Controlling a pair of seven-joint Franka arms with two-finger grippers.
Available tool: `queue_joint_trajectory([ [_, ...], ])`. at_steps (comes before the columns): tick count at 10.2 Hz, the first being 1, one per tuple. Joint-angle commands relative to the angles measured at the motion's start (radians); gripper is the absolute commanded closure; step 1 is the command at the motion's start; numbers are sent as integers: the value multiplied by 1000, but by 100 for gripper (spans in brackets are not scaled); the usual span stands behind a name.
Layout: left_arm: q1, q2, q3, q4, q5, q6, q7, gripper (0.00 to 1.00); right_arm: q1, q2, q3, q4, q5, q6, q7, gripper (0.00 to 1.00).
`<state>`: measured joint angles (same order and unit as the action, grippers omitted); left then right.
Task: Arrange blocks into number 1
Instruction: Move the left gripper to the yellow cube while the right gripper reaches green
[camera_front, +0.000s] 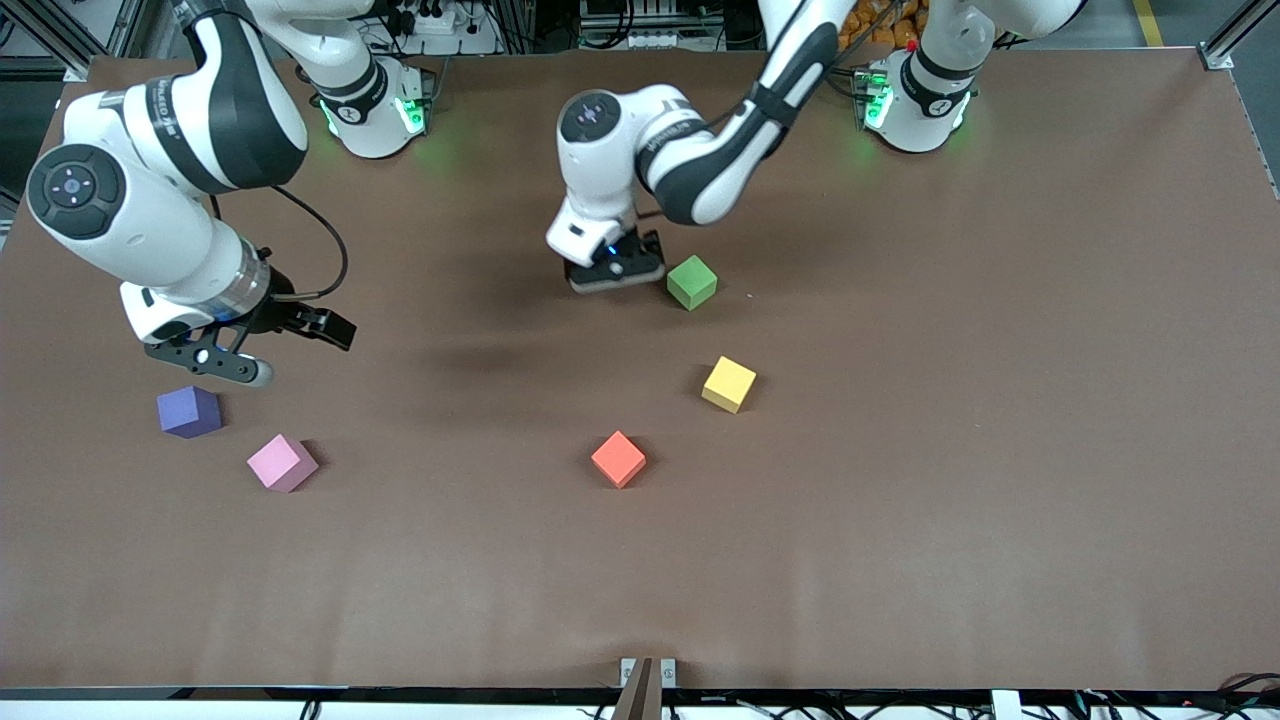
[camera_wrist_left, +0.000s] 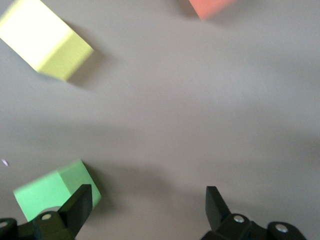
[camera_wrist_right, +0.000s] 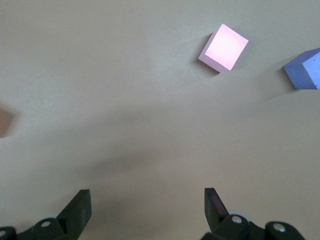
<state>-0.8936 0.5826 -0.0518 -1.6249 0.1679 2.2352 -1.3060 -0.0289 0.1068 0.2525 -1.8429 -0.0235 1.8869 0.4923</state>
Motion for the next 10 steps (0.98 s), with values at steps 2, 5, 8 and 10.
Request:
queue_joint_trajectory([
  [2,122,28,27,2,-33,-9,-120,0,61,19,4,-2,7,34,85,0],
  [5,222,31,26,-3,-36,-11,-128,0,141,66,28,-6,7,81,291,0],
  [8,246,33,26,-45,-88,-45,-130,0,268,140,57,-6,7,130,551,0],
  [10,245,37,27,-47,-136,-29,-195,0,370,209,73,-9,4,211,771,0],
])
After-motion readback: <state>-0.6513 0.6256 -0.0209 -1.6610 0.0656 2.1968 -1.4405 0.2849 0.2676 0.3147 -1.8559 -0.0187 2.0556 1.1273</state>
